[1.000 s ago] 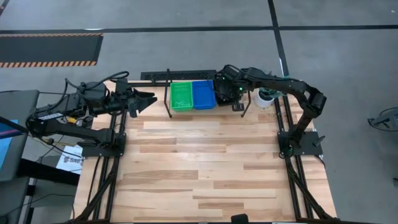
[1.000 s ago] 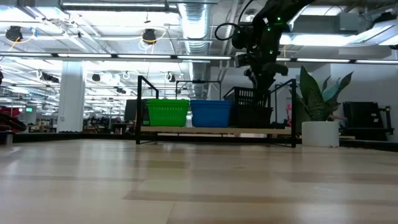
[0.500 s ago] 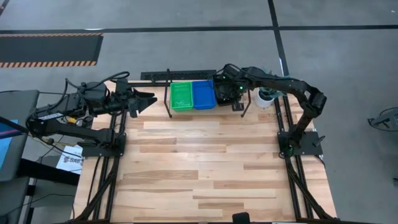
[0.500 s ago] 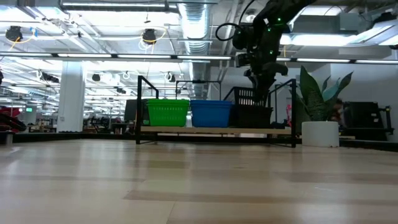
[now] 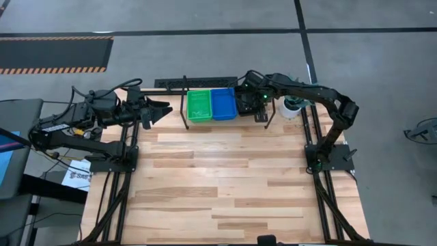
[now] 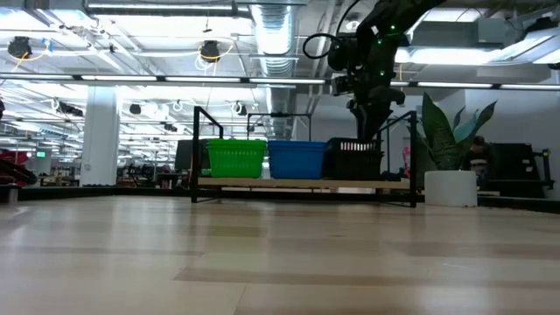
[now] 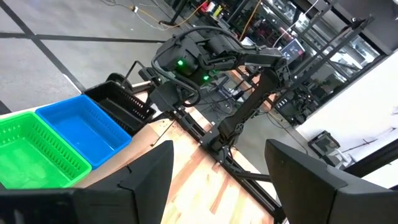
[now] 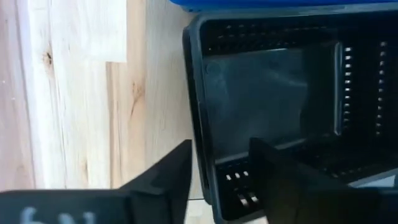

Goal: Stack baskets on shelf by color
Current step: Return to Home Position

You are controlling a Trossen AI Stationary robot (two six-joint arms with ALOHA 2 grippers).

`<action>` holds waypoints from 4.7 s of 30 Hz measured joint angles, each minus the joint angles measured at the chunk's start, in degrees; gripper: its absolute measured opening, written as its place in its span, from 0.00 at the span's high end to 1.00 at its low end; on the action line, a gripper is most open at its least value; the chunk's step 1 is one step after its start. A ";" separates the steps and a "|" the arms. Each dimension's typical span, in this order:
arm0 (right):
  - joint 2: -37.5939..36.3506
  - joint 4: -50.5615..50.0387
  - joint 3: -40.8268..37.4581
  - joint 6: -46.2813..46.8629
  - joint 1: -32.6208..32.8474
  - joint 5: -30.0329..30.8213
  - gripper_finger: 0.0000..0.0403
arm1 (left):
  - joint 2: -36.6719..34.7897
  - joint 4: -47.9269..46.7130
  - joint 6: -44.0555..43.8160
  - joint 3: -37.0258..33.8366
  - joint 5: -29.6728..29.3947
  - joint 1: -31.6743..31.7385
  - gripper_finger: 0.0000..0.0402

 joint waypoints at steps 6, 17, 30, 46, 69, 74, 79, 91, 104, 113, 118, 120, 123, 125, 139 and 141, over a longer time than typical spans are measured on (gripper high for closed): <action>-2.46 -0.85 0.00 1.28 0.32 0.00 0.43 | 0.00 0.23 -0.01 0.00 -0.67 -0.01 0.40; -19.93 -0.37 2.56 9.69 0.32 1.30 0.45 | -0.29 4.84 -0.65 0.00 -8.23 0.00 0.40; -40.42 -0.46 5.21 29.78 0.34 -6.19 0.46 | 0.29 4.11 13.61 -0.55 -8.70 0.00 0.40; -77.29 34.35 -40.58 49.15 3.57 -19.80 0.46 | -15.58 14.09 20.78 -22.20 11.30 8.06 0.40; -96.02 63.22 -74.76 57.84 16.75 -19.23 0.46 | -45.95 38.33 6.38 -66.04 17.67 8.85 0.40; -96.02 69.94 -80.71 56.06 21.86 -14.12 0.46 | -45.88 33.70 9.22 -66.06 17.62 8.85 0.40; -96.00 66.03 -80.72 51.24 24.20 -10.04 0.45 | -45.85 32.54 12.58 -66.07 17.56 10.06 0.40; -95.76 58.71 -80.76 52.65 24.25 -8.87 0.44 | -45.86 32.12 17.40 -66.10 12.08 10.69 0.40; -95.78 58.30 -80.83 52.71 24.25 -8.92 0.44 | -45.86 32.04 17.40 -66.12 11.78 10.69 0.40; -95.78 58.12 -80.85 52.78 24.25 -8.98 0.45 | -45.86 32.04 17.40 -66.14 11.78 10.69 0.40; -95.78 58.12 -80.87 52.81 24.25 -9.01 0.45 | -45.86 32.04 17.40 -66.14 11.80 10.69 0.40; -95.78 58.12 -80.87 52.80 24.25 -9.01 0.45 | -45.86 32.04 17.40 -66.14 11.80 10.69 0.40; -95.78 58.12 -80.87 52.80 24.25 -9.03 0.45 | -45.86 32.04 17.40 -66.16 11.80 10.69 0.40; -95.78 58.12 -80.87 52.80 24.25 -9.03 0.45 | -45.86 32.04 17.40 -66.16 11.80 10.69 0.40; -95.78 58.10 -80.89 52.76 24.25 -9.05 0.45 | -45.86 32.04 17.38 -66.16 11.82 10.69 0.40; -95.76 58.10 -80.89 52.76 24.25 -9.05 0.45 | -45.86 32.04 17.38 -66.18 11.82 10.69 0.40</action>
